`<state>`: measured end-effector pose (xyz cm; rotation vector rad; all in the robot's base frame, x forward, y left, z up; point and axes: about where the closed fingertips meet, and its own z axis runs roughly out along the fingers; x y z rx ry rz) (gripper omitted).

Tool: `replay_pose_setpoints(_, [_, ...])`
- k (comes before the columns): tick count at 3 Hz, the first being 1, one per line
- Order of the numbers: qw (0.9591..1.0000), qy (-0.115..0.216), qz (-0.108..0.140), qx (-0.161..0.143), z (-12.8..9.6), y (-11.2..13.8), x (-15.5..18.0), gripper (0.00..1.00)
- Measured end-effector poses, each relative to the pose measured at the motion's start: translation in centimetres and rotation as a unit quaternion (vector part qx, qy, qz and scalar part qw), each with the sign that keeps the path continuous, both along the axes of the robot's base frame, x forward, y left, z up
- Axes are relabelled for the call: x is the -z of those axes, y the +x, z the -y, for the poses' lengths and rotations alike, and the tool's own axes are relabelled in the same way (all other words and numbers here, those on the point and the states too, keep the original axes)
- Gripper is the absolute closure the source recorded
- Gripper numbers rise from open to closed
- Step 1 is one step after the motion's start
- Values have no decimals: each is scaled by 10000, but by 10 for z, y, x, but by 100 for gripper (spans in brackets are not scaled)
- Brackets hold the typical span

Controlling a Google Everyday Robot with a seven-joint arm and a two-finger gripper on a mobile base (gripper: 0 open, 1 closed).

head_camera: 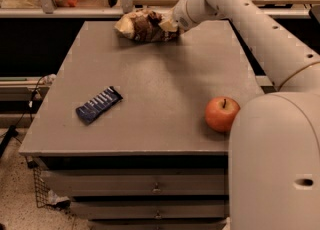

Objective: Pick brown chip bag

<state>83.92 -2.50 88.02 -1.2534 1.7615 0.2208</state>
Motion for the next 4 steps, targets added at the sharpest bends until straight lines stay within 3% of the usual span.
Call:
replay_pose_setpoints(1, [9998, 54, 143, -85, 10, -24, -28, 100])
replay_pose_setpoints(3, [9978, 119, 645, -120, 67, -90, -105, 100])
replay_pose_setpoints(4, [9974, 121, 702, -79, 77, -97, -114, 100])
